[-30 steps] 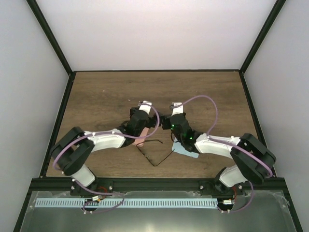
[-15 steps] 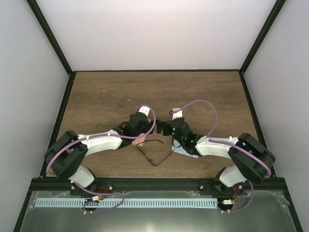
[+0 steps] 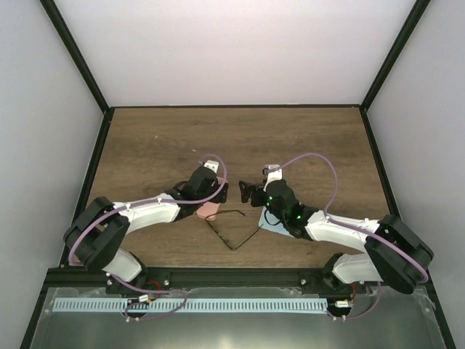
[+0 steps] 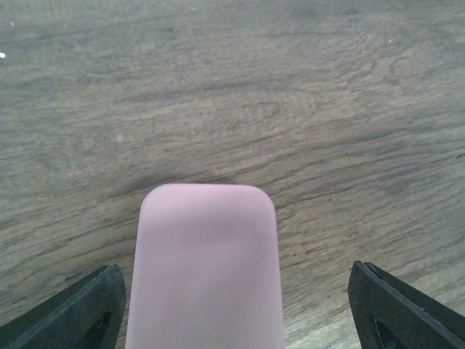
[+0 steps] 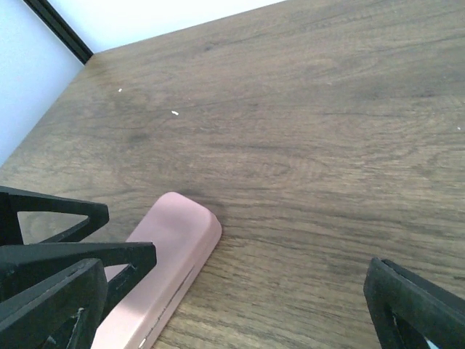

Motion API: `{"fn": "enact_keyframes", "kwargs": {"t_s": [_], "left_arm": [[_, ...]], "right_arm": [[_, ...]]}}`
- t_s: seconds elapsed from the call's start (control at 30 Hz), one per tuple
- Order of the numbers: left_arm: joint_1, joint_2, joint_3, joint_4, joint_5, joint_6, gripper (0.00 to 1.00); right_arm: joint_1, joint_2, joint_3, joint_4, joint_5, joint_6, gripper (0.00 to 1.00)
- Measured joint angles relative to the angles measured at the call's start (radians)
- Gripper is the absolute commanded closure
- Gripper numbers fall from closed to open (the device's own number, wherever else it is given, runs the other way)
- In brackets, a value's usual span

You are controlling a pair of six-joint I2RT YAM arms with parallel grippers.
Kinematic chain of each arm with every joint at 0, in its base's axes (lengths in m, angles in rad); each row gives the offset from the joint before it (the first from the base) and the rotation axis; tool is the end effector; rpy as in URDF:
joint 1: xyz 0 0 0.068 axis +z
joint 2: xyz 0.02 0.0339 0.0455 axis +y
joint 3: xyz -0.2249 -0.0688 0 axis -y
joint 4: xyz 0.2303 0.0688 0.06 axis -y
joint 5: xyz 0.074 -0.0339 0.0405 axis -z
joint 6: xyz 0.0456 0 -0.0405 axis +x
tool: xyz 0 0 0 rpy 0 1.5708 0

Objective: Organize the sunglasses
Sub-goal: Pick up the sunglasses case from the center of the board.

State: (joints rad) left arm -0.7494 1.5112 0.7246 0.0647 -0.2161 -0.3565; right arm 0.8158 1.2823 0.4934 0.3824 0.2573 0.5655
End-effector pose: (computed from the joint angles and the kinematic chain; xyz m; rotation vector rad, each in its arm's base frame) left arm 0.2268 -0.1977 0.1390 0.3372 2.2697 -0.3324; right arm 0.1930 0.1882 0.1613 -0.0812 2.0190 0.6435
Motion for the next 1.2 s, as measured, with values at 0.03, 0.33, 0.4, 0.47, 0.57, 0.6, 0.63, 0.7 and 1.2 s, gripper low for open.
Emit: {"fn": "enact_keyframes", "kwargs": {"t_s": [0.03,0.33,0.4,0.47,0.57,0.6,0.63,0.7,1.2], "left_arm": [[0.006,0.007,-0.002,0.003,0.006,0.0,0.15],[0.018,0.082,-0.005,0.007,0.064,0.01,0.16],[0.018,0.089,-0.005,0.018,0.064,0.016,0.16],[0.018,0.089,-0.005,0.019,0.064,0.017,0.18],[0.018,0.09,-0.005,0.019,0.061,0.018,0.17],[0.018,0.092,-0.005,0.02,0.06,0.018,0.13],[0.018,0.093,-0.005,0.021,0.056,0.018,0.09],[0.017,0.097,-0.005,0.029,0.045,0.016,0.03],[0.018,0.13,-0.005,0.008,0.006,-0.001,0.1]], "right_arm": [[0.0,0.0,-0.002,-0.005,0.002,0.0,0.0],[0.0,0.003,-0.002,-0.028,0.03,0.001,0.0],[0.0,0.003,-0.001,-0.033,0.033,0.001,0.0],[0.0,0.004,-0.001,-0.037,0.034,0.002,0.0],[0.0,0.004,-0.002,-0.041,0.035,0.005,0.0],[0.0,0.004,-0.002,-0.041,0.036,0.005,0.0],[0.0,0.004,-0.002,-0.041,0.037,0.006,0.0],[0.0,0.004,-0.002,-0.041,0.038,0.008,0.0],[0.0,0.001,-0.007,-0.039,0.05,0.008,0.0]]}}
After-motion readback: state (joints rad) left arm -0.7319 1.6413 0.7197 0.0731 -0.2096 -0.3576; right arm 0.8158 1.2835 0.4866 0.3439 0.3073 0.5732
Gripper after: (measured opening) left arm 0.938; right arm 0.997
